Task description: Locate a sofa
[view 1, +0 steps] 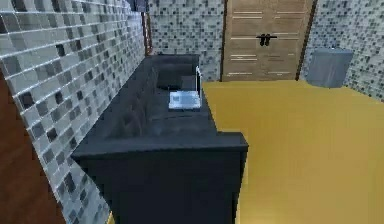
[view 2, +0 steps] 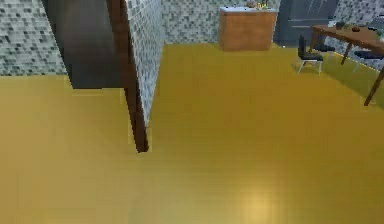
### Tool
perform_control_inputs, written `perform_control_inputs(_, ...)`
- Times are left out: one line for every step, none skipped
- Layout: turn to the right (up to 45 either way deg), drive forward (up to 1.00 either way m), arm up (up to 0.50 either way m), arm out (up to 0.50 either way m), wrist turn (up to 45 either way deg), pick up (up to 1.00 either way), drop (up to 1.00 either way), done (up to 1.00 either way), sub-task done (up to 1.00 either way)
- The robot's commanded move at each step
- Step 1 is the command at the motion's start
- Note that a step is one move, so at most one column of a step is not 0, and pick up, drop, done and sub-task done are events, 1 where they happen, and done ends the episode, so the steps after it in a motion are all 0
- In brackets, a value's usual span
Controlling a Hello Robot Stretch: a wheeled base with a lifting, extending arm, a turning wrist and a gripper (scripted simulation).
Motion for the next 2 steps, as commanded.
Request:
perform_control_inputs(-24.0, 0.00, 0.00, 0.00, 0.0, 0.00, 0.00, 0.00, 0.00)
perform_control_inputs(0.0, 0.05, 0.00, 0.00, 0.0, 0.00, 0.00, 0.00, 0.00)
